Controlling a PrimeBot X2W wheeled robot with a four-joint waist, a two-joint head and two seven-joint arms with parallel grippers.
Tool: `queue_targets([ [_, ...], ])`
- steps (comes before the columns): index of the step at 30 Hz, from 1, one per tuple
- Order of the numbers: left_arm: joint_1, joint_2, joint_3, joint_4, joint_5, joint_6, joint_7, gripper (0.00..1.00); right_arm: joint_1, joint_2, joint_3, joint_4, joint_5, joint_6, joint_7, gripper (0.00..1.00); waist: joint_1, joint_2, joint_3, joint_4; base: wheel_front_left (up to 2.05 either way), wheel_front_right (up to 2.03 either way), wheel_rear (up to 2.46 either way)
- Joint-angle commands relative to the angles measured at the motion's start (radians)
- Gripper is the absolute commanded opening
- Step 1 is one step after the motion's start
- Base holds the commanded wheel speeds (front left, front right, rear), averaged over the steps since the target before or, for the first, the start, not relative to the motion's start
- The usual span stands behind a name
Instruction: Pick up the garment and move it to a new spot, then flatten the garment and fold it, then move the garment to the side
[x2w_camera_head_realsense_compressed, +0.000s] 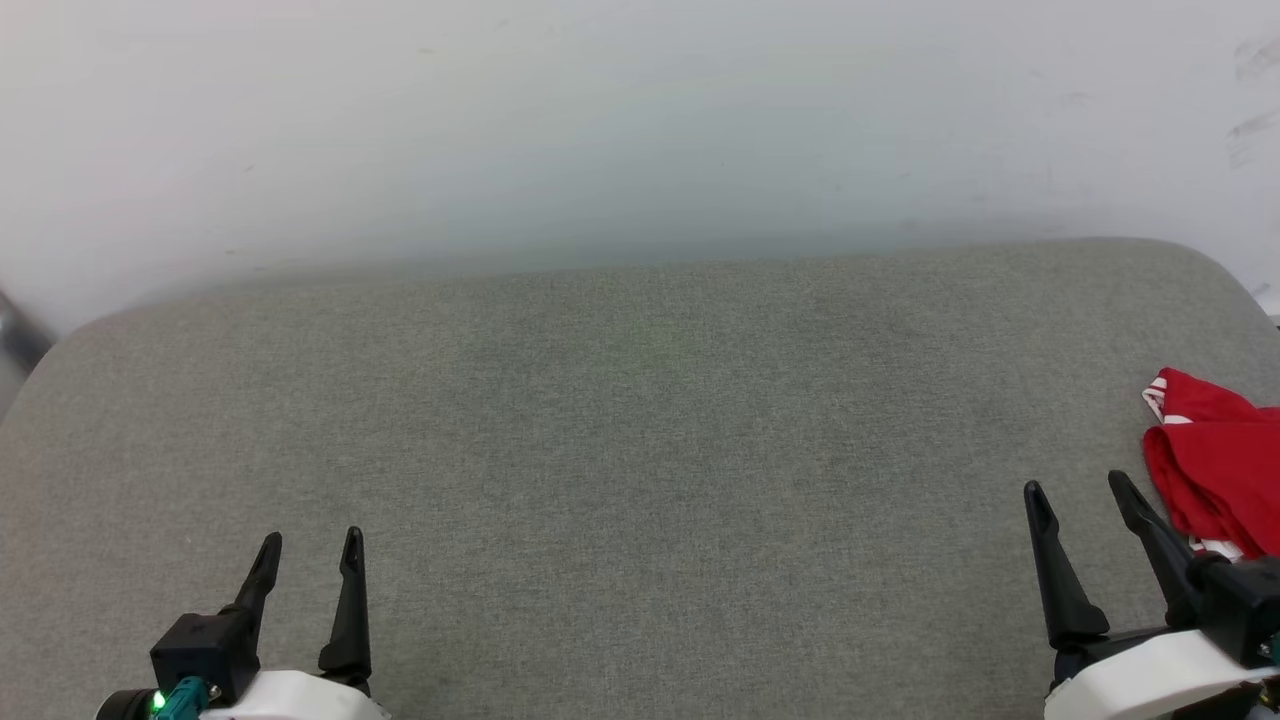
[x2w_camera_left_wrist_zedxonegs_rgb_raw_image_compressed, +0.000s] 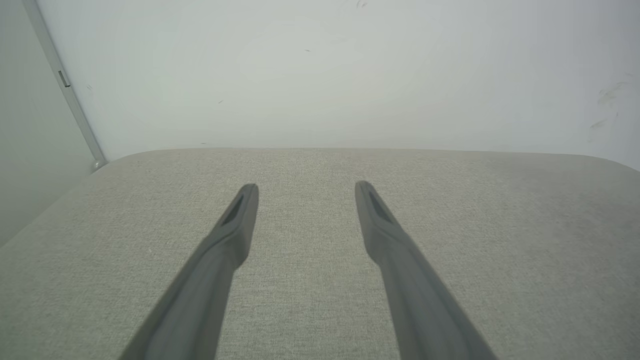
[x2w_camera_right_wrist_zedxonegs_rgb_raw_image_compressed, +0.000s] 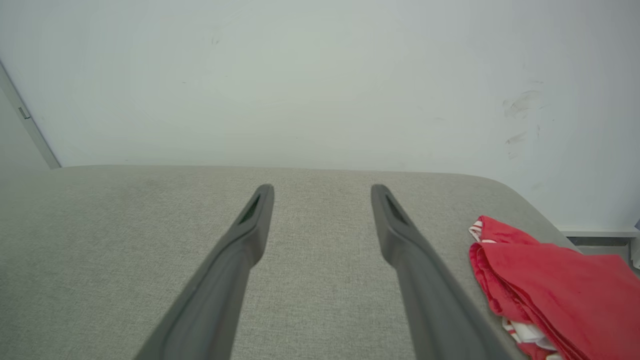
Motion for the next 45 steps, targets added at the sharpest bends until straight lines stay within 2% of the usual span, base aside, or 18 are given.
queue_targets([
  [1, 0.008, 0.003, -0.003, -0.005, -0.006, 0.004, 0.000, 1.00, 0.011, 0.005, 0.001, -0.005, -0.004, -0.001, 0.000, 1.00, 0.0000, 0.0000, 0.000, 0.001, 0.00, 0.00, 0.00],
  [6, 0.013, 0.005, -0.005, -0.008, -0.009, 0.007, 0.002, 1.00, 0.014, 0.007, 0.000, -0.009, -0.002, -0.001, 0.001, 1.00, 0.0000, 0.0000, -0.002, 0.003, 0.00, 0.00, 0.00],
  [7, 0.002, 0.001, -0.005, -0.004, -0.003, 0.004, 0.001, 0.00, 0.003, 0.003, 0.000, -0.004, 0.000, 0.000, 0.000, 0.00, 0.0000, 0.0000, -0.002, 0.003, 0.00, 0.00, 0.00],
  [11, 0.015, -0.020, -0.011, 0.027, -0.017, 0.000, 0.004, 0.00, 0.008, 0.004, 0.003, 0.030, 0.017, 0.000, -0.001, 0.00, 0.0000, 0.0000, -0.002, 0.003, 0.00, 0.00, 0.00],
  [27, -0.032, -0.063, 0.042, 0.063, -0.278, -0.050, 0.065, 0.00, -0.045, 0.001, 0.001, 0.113, 0.342, 0.000, 0.005, 0.00, 0.0000, 0.0000, 0.002, 0.010, 0.00, 0.00, 0.00],
  [45, -0.074, -0.104, 0.092, 0.095, -0.516, -0.097, 0.122, 0.00, -0.092, 0.002, -0.005, 0.189, 0.635, 0.000, 0.013, 0.00, 0.0000, 0.0000, 0.006, 0.017, 0.00, 0.00, 0.00],
])
